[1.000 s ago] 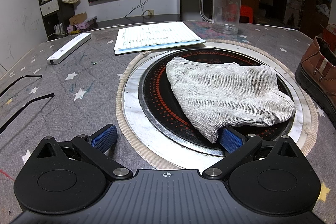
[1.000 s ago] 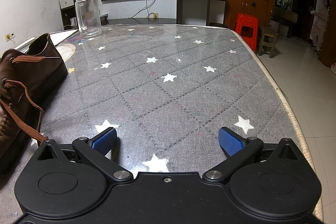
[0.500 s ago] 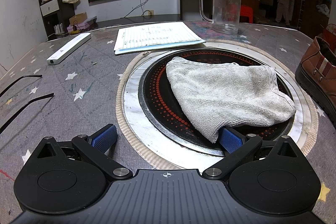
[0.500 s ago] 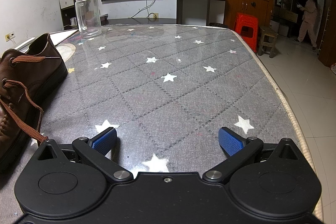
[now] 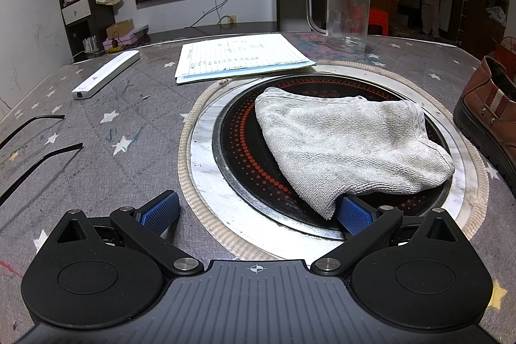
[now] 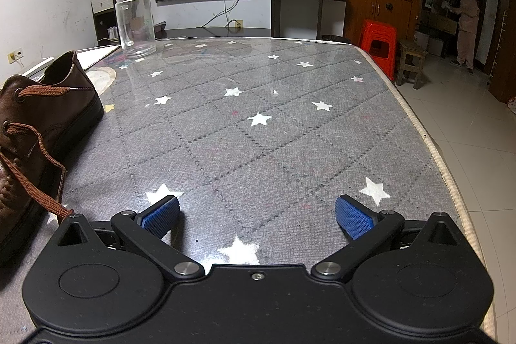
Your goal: Lace up shoes with both hands
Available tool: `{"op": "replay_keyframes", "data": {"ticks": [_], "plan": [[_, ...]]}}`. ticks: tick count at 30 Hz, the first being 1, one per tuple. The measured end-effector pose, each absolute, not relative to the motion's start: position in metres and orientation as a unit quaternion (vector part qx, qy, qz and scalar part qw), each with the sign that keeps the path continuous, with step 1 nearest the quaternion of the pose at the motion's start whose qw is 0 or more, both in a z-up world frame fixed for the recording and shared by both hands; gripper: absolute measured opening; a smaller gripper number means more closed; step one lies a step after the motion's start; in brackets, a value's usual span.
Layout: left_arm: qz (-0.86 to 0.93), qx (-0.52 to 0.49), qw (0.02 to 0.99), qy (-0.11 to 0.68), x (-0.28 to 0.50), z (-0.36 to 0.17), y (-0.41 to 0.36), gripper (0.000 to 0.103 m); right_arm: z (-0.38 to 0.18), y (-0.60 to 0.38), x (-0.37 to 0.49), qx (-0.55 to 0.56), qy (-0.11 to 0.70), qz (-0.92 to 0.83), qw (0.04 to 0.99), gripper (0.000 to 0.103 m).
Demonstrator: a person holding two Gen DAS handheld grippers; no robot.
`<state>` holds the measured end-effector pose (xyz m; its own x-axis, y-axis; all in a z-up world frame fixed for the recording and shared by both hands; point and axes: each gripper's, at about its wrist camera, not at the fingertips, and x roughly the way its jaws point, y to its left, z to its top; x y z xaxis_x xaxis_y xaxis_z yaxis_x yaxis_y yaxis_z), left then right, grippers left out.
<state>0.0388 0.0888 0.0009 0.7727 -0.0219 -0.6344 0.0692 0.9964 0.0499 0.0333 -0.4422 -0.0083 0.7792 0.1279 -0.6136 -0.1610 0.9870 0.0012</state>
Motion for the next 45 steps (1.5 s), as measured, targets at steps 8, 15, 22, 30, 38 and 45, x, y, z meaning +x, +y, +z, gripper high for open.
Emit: {"op": "replay_keyframes", "data": {"ticks": [8,15,22,30,38,45], "plan": [[-0.024,0.035,0.941,0.336,0.0395,0.0009,0.0895,0.103,-0.0083,-0.4423,0.0334,-0.026,0.323,0.077,0.943,0.103],[-0.024,0.035,0.941,0.336,0.0376,0.001,0.0872,0.103,-0.0083,-0.4422,0.0333,-0.026,0.323,0.077,0.943,0.103],[-0.024,0.035,0.941,0.336,0.0371,0.001,0.0864,0.103,-0.0083,-0.4424,0.0332,-0.026,0.323,0.077,0.943,0.103],[-0.025,0.035,0.941,0.336,0.0399,0.0009,0.0895,0.103,-0.0083,-0.4425,0.0332,-0.025,0.323,0.077,0.943,0.103],[-0.025,0.035,0.941,0.337,0.0378,0.0009,0.0867,0.103,-0.0084,-0.442,0.0331,-0.026,0.323,0.076,0.943,0.103],[-0.025,0.034,0.941,0.337,0.0377,0.0009,0.0865,0.103,-0.0083,-0.4419,0.033,-0.026,0.323,0.076,0.943,0.103]]}}
